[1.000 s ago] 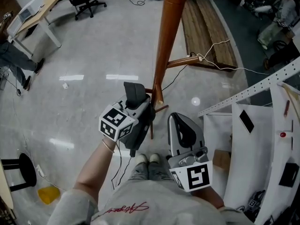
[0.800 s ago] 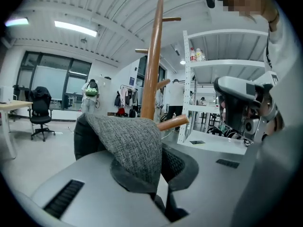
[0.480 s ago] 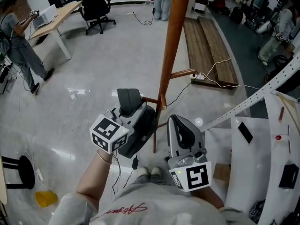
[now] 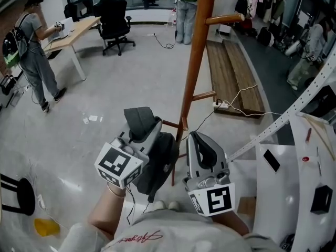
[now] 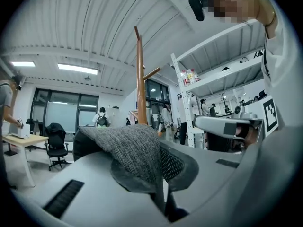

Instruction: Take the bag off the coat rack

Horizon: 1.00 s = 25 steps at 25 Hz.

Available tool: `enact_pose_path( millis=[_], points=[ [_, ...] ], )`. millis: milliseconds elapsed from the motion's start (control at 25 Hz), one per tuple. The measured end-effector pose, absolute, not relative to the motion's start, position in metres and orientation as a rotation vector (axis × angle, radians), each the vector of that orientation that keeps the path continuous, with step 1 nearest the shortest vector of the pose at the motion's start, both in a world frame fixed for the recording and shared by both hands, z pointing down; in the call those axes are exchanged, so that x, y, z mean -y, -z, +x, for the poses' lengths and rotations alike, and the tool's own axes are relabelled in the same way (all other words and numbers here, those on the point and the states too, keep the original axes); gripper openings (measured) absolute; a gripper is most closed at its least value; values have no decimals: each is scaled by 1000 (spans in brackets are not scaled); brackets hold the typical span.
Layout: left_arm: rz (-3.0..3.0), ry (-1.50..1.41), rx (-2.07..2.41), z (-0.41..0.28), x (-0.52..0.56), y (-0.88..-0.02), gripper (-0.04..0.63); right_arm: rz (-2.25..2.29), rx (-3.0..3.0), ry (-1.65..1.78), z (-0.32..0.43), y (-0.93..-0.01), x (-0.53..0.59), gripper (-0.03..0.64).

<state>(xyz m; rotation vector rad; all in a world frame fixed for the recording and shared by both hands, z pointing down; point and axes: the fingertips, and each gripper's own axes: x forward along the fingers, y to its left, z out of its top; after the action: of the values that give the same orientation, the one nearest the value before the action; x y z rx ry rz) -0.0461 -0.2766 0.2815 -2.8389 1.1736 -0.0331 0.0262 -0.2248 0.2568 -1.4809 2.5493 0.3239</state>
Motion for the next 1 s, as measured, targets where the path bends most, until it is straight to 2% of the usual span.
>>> enact_pose_path(
  millis=[400,1000],
  points=[
    [-2744,-51,-1114,-28,233,-230,26,-1461,-2493,-409,25,-224,216,20],
    [-2772,-100,-1153,-34,218,-244,28,-1502,-2480,-390,17,-227,210,20]
  ],
)
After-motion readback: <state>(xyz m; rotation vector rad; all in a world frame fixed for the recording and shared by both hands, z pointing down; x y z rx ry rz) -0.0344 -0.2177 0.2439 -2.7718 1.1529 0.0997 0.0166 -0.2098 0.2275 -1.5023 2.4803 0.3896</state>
